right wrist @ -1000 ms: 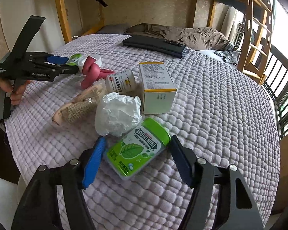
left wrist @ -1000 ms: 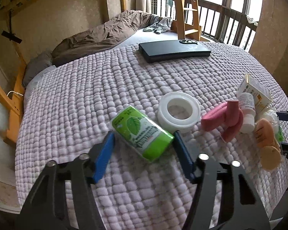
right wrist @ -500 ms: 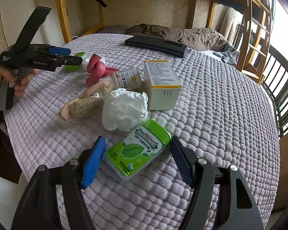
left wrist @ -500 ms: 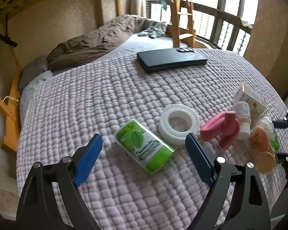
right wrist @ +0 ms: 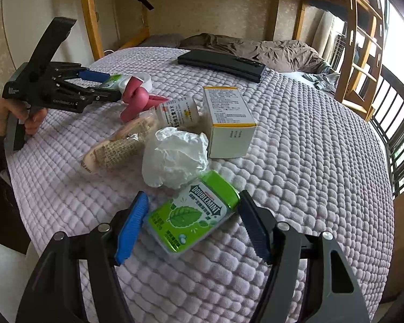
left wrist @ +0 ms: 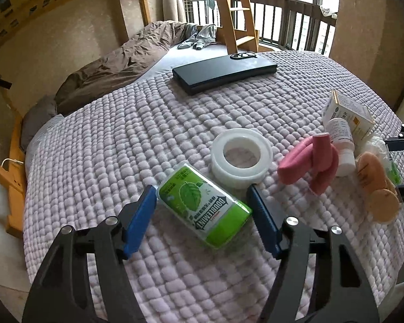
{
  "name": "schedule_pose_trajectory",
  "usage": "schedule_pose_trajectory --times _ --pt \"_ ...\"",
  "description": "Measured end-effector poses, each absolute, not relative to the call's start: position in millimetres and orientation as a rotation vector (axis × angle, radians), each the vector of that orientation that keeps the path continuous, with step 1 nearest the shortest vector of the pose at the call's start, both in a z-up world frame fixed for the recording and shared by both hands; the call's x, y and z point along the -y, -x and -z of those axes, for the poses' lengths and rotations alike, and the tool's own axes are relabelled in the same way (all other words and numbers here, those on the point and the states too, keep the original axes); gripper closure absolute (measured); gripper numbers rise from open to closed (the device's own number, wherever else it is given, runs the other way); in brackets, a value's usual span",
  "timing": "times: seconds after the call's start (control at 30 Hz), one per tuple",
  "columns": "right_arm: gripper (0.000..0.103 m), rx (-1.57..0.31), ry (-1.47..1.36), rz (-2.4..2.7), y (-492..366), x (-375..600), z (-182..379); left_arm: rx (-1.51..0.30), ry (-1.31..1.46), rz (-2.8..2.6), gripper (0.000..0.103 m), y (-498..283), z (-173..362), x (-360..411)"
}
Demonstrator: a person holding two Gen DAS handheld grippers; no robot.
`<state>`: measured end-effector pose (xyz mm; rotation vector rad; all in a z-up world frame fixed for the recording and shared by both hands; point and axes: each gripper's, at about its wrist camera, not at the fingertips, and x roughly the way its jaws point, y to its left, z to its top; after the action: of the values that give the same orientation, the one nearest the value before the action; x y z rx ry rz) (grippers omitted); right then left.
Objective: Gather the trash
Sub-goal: 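Grasp the green mint tin with the right tool while the left tool grasps a green tube, then carry the mint tin and green tube toward the white trash bin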
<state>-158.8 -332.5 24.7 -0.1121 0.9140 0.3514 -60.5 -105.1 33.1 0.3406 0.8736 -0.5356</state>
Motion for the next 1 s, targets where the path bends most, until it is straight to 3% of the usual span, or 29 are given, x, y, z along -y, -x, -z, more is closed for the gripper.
schedule_pose_trajectory --times 1.0 --pt "0.035 -0.961 -0.071 -0.236 189.9 341.3 -41.1 -0.915 -0.189 0.454 0.033 114.4 -53.1 93.0"
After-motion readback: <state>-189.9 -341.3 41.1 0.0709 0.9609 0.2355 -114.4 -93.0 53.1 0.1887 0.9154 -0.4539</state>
